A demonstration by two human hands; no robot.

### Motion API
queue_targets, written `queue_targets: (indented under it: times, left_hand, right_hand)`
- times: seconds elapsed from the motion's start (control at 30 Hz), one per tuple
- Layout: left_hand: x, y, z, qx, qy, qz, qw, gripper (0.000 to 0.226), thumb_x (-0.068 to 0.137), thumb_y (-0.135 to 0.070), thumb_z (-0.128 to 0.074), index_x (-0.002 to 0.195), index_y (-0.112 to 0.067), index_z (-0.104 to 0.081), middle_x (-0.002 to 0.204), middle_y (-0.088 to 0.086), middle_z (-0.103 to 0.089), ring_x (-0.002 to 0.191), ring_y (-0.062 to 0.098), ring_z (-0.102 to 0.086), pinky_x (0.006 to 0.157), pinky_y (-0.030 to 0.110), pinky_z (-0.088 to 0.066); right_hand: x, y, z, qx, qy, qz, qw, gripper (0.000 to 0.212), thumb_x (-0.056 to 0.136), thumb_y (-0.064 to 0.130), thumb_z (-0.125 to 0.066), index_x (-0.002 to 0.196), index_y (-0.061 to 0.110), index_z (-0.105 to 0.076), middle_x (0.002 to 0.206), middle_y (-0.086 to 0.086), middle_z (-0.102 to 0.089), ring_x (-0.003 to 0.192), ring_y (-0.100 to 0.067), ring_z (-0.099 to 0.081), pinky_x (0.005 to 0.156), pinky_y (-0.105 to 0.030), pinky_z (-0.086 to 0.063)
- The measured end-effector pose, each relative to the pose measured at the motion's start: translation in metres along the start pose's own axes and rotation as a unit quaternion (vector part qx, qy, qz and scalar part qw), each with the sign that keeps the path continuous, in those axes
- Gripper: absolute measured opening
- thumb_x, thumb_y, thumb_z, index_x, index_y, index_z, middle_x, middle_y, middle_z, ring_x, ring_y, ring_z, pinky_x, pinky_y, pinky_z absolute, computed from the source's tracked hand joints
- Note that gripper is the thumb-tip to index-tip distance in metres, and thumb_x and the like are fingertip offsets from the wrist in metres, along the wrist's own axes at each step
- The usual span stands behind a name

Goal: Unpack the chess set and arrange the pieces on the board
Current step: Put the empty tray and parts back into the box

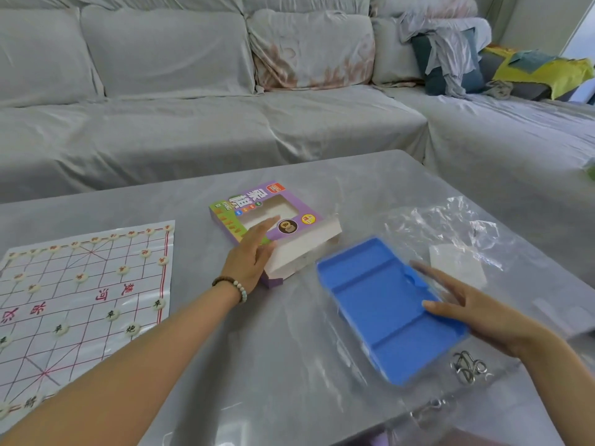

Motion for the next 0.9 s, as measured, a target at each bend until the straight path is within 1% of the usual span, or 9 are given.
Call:
queue_targets:
  times: [0.1, 0.23, 0.33, 0.47, 0.6, 0.63, 0.7, 0.8, 0.9]
  left_hand:
    - [0.002, 0.001, 0.004, -0.013, 0.015, -0.024, 1.0, 0.033, 0.096, -0.02, -0.047, 0.123, -0.039, -0.053, 0.134, -0.022, -0.042, 0.111, 0.002, -0.05, 0.095, 0.018, -0.038]
    - [0.002, 0.0, 0.006, -0.036, 0.006, -0.024, 0.999, 0.032, 0.094, -0.017, -0.052, 0.118, -0.037, -0.059, 0.13, -0.021, -0.048, 0.108, -0.002, -0.05, 0.09, 0.007, -0.038]
    - [0.002, 0.0, 0.006, -0.03, 0.0, -0.017, 0.999, 0.028, 0.093, -0.017, -0.054, 0.111, -0.036, -0.064, 0.123, -0.016, -0.057, 0.108, -0.002, -0.049, 0.089, 0.012, -0.039]
    - [-0.001, 0.002, 0.003, -0.029, 0.025, 0.013, 0.999, 0.023, 0.084, -0.038, -0.062, 0.106, -0.046, -0.061, 0.108, -0.016, -0.062, 0.099, 0.01, -0.057, 0.084, 0.016, -0.043]
    - [-0.006, 0.01, -0.003, -0.042, 0.008, 0.05, 0.998, 0.047, 0.066, -0.046, -0.077, 0.11, -0.044, -0.06, 0.113, -0.011, -0.056, 0.099, 0.011, -0.052, 0.082, 0.018, -0.045]
    - [-0.008, 0.012, -0.005, -0.054, 0.007, 0.062, 0.997, 0.053, 0.064, -0.045, -0.08, 0.113, -0.042, -0.059, 0.114, -0.009, -0.055, 0.1, 0.012, -0.051, 0.082, 0.02, -0.047]
    - [-0.009, 0.01, -0.007, -0.101, 0.018, 0.084, 0.991, 0.057, 0.063, -0.035, -0.083, 0.115, -0.038, -0.058, 0.113, -0.01, -0.052, 0.093, 0.008, -0.053, 0.074, 0.015, -0.049]
    - [-0.009, 0.004, -0.006, -0.119, 0.058, 0.087, 0.987, 0.06, 0.066, -0.022, -0.083, 0.115, -0.037, -0.053, 0.105, -0.018, -0.047, 0.087, 0.0, -0.051, 0.064, 0.006, -0.045]
    - [-0.011, 0.003, -0.001, -0.105, 0.14, 0.07, 0.982, 0.072, 0.067, -0.012, -0.082, 0.123, -0.038, -0.045, 0.113, -0.015, -0.047, 0.095, 0.004, -0.052, 0.071, 0.006, -0.046]
  right_hand:
    - [0.005, -0.006, -0.01, -0.056, 0.057, -0.031, 0.996, 0.063, 0.079, 0.026, -0.069, 0.129, 0.053, -0.043, 0.13, 0.023, -0.05, 0.109, -0.004, -0.061, 0.086, -0.028, -0.053]
    - [0.016, -0.008, -0.015, -0.07, 0.091, -0.045, 0.992, 0.06, 0.081, 0.027, -0.069, 0.129, 0.053, -0.043, 0.133, 0.025, -0.045, 0.11, 0.002, -0.058, 0.086, -0.023, -0.052]
    - [0.023, -0.009, -0.016, -0.072, 0.1, -0.05, 0.991, 0.06, 0.08, 0.028, -0.07, 0.128, 0.053, -0.044, 0.135, 0.025, -0.044, 0.111, 0.0, -0.058, 0.087, -0.024, -0.052]
    - [0.029, -0.009, -0.017, -0.062, 0.114, -0.055, 0.99, 0.059, 0.081, 0.023, -0.068, 0.129, 0.05, -0.045, 0.135, 0.027, -0.042, 0.112, -0.001, -0.058, 0.087, -0.025, -0.052]
    - [0.034, -0.006, -0.021, -0.07, 0.131, -0.061, 0.987, 0.061, 0.08, 0.023, -0.069, 0.129, 0.05, -0.045, 0.135, 0.026, -0.042, 0.113, -0.002, -0.058, 0.088, -0.027, -0.052]
    - [0.035, -0.006, -0.022, -0.07, 0.133, -0.063, 0.987, 0.061, 0.08, 0.022, -0.069, 0.13, 0.049, -0.045, 0.134, 0.026, -0.044, 0.112, -0.004, -0.059, 0.088, -0.027, -0.052]
    - [0.038, -0.006, -0.022, -0.069, 0.136, -0.065, 0.986, 0.061, 0.081, 0.021, -0.068, 0.13, 0.048, -0.044, 0.132, 0.024, -0.047, 0.111, -0.007, -0.06, 0.087, -0.028, -0.053]
    - [0.042, -0.006, -0.026, -0.068, 0.151, -0.07, 0.984, 0.063, 0.08, 0.021, -0.068, 0.131, 0.047, -0.043, 0.133, 0.023, -0.047, 0.113, -0.009, -0.06, 0.09, -0.031, -0.052]
    - [0.049, -0.007, -0.03, -0.071, 0.165, -0.074, 0.981, 0.063, 0.081, 0.02, -0.068, 0.132, 0.047, -0.044, 0.135, 0.022, -0.047, 0.115, -0.01, -0.058, 0.091, -0.033, -0.051]
Point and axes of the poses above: each hand's wrist, its own x-axis towards the middle knuckle, its own z-axis out of the back of the hand, y = z × x, the point moved 5 cm from there along x, towards the middle knuckle
